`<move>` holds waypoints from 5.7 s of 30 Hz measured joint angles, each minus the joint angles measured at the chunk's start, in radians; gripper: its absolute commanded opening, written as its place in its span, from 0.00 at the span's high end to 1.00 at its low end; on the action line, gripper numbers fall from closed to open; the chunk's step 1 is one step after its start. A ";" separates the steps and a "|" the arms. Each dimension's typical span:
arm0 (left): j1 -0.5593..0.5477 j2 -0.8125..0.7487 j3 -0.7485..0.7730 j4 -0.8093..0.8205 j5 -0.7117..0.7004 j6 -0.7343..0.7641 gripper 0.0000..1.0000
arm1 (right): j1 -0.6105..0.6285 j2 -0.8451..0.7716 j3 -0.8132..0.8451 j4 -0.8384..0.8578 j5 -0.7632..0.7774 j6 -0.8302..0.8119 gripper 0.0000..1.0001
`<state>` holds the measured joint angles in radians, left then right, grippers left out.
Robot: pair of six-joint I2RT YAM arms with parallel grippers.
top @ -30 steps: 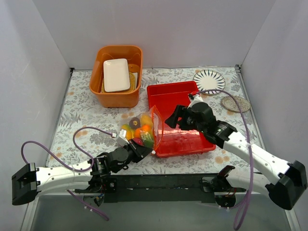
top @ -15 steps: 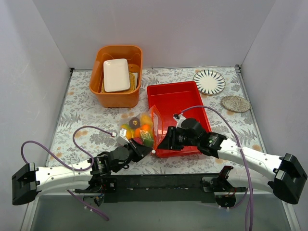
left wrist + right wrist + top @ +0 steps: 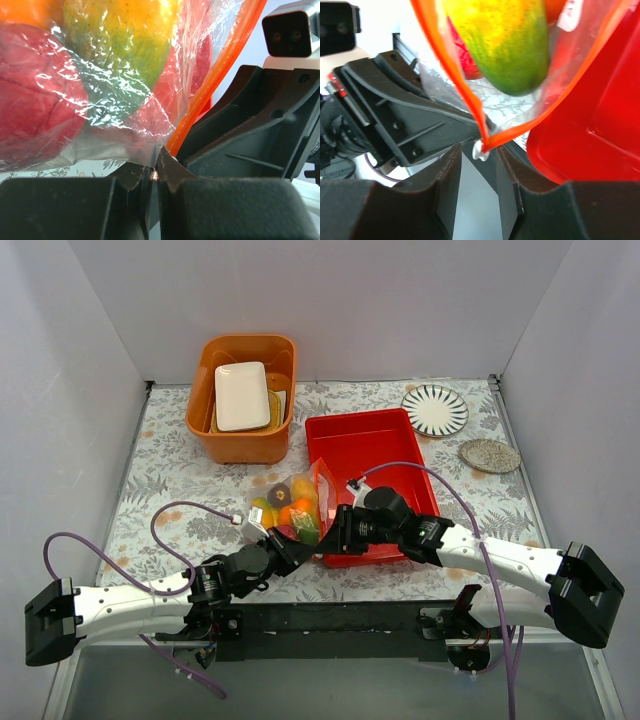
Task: Place the food in the zip-top bag and seal the zipper
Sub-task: Zip the zipper food storage bag at the center of the board.
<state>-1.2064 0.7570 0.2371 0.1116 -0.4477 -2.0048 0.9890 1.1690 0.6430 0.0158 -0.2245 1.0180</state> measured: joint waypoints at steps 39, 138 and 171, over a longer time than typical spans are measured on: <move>0.000 -0.050 -0.016 -0.003 -0.013 -0.002 0.93 | 0.013 -0.003 -0.022 0.047 -0.008 0.033 0.86; 0.007 0.060 -0.124 0.300 0.140 -0.003 1.00 | 0.006 -0.082 -0.100 0.122 0.215 0.079 0.91; 0.007 -0.009 -0.125 0.220 0.175 -0.003 1.00 | 0.008 -0.097 -0.100 0.105 0.275 0.075 0.89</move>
<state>-1.1995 0.7479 0.1120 0.3321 -0.2722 -2.0083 0.9970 1.0725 0.5430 0.1211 0.0502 1.0927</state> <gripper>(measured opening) 0.010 0.183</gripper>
